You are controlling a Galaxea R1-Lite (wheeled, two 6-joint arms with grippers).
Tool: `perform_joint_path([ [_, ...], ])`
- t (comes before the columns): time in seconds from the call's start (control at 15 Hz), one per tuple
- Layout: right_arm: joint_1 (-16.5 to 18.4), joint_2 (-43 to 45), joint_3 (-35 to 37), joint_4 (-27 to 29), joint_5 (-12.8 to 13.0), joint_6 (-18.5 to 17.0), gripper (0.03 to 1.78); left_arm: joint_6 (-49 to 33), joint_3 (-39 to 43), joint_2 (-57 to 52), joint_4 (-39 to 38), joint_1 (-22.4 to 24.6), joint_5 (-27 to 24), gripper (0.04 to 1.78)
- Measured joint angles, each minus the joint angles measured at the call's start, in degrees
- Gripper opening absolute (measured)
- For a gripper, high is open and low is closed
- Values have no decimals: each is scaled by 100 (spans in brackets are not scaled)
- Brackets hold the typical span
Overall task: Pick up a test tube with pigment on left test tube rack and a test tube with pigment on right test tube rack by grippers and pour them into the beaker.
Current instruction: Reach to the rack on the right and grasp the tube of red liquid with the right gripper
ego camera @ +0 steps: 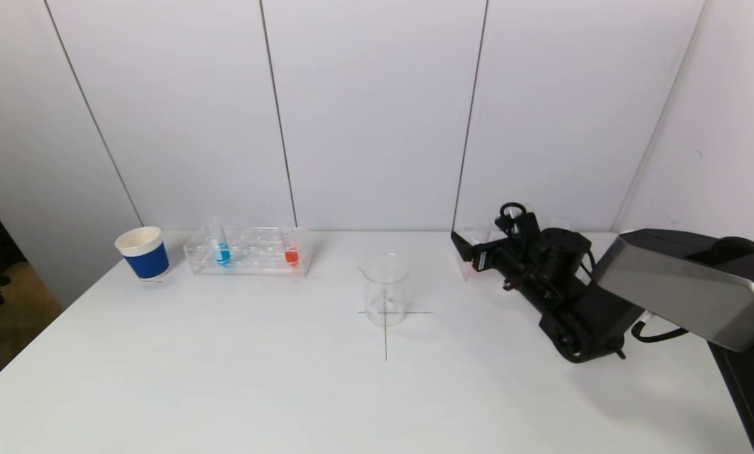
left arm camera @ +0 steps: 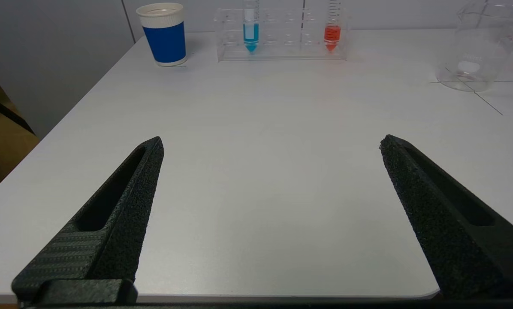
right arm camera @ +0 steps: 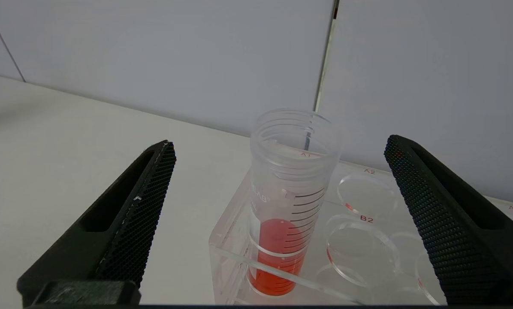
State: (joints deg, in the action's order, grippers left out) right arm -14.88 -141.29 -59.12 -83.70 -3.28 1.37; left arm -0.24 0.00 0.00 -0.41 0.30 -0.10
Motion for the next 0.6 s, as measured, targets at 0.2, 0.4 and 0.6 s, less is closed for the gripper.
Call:
perform_joint_path([
  [0.2,0,-6,-13,24,0,1,177,0,0,0,0,5,0,176],
  [0.4,0,-24,-33,27,0,-2,177,0,0,0,0,2,0,176],
  [0.6,-5,-55,-74,43,0,-2,177,0,0,0,0,2,-1,176],
])
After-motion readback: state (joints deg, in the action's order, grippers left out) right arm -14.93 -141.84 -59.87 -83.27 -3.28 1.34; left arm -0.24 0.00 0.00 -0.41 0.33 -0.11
